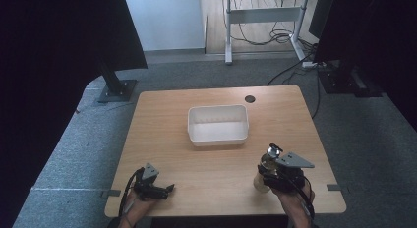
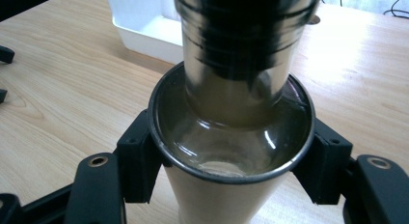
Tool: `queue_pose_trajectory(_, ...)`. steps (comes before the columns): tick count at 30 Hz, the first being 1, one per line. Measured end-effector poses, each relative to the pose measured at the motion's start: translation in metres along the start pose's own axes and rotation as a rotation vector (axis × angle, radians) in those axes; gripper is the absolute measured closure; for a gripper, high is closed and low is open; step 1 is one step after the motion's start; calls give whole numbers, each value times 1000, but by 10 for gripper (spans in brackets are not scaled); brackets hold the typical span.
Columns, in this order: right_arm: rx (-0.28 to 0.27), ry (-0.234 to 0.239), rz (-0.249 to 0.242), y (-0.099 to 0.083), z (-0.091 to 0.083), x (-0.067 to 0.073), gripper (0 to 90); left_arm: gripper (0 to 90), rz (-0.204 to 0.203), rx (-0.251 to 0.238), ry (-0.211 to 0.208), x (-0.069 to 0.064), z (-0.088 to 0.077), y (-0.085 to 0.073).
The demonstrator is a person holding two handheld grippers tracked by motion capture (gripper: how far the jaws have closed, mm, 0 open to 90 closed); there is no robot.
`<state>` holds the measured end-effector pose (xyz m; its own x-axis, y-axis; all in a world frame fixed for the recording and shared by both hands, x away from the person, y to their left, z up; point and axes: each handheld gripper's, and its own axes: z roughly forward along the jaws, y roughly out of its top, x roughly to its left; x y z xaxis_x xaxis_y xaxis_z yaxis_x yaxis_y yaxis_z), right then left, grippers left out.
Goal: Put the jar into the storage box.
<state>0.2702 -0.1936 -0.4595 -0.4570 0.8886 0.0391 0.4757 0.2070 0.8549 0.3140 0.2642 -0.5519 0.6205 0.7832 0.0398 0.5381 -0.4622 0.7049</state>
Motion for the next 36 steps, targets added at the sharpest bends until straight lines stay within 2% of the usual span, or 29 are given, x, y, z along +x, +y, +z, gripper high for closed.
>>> queue_pose_trajectory(20,-10,24,-31,31,18,4,340,2,-2,-2,0,0,0,0)
queue_pose_trajectory(36,-21,51,-28,56,40,7,341,2,-3,-3,0,0,0,0)
